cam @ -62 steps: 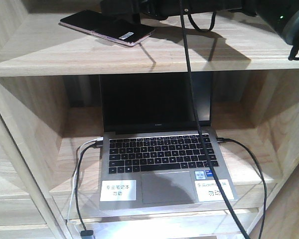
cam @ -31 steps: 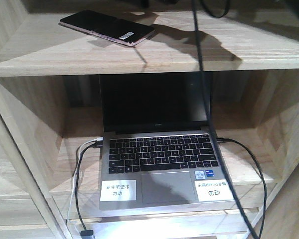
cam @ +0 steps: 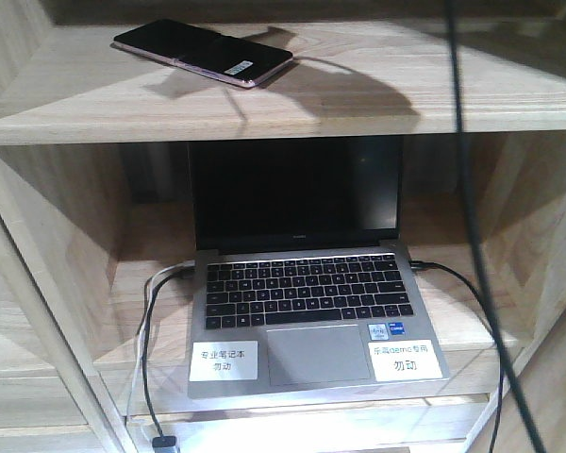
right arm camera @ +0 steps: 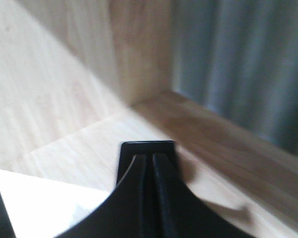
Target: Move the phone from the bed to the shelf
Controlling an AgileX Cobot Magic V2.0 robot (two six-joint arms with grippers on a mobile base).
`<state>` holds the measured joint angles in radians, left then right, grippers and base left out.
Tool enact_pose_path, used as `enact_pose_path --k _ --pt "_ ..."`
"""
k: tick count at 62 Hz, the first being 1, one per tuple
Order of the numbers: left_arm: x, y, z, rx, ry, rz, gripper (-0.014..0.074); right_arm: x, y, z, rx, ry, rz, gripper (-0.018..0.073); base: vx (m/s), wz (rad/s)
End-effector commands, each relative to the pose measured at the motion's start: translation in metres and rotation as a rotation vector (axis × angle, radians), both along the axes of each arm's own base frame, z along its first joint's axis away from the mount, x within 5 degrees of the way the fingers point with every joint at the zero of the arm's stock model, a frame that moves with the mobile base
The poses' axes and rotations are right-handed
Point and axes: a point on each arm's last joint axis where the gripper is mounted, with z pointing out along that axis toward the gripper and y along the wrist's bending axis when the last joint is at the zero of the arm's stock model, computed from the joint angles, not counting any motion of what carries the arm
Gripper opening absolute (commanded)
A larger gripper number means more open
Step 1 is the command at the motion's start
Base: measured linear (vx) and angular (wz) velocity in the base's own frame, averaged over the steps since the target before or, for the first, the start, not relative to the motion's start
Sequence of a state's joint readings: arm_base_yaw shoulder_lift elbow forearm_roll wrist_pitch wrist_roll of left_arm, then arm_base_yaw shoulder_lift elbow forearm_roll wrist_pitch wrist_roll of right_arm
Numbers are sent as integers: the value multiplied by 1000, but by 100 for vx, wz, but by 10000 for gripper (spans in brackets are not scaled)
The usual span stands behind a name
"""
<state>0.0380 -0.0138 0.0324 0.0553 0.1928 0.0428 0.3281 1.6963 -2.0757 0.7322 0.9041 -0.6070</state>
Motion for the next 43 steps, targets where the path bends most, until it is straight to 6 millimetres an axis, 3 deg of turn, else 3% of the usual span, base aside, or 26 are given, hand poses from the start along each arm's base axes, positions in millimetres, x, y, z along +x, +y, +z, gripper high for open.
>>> enact_pose_path --k 1,14,43 --pt "-1 0 16 -4 -108 -4 1 -24 -15 25 56 -90 -86 -3 0 0" --pt "-1 0 16 -4 -108 -4 1 -54 -36 -4 62 -152 -212 -3 0 0" --pt "-1 0 16 -4 -108 -4 1 -156 -87 -80 57 -228 -384 -3 0 0"
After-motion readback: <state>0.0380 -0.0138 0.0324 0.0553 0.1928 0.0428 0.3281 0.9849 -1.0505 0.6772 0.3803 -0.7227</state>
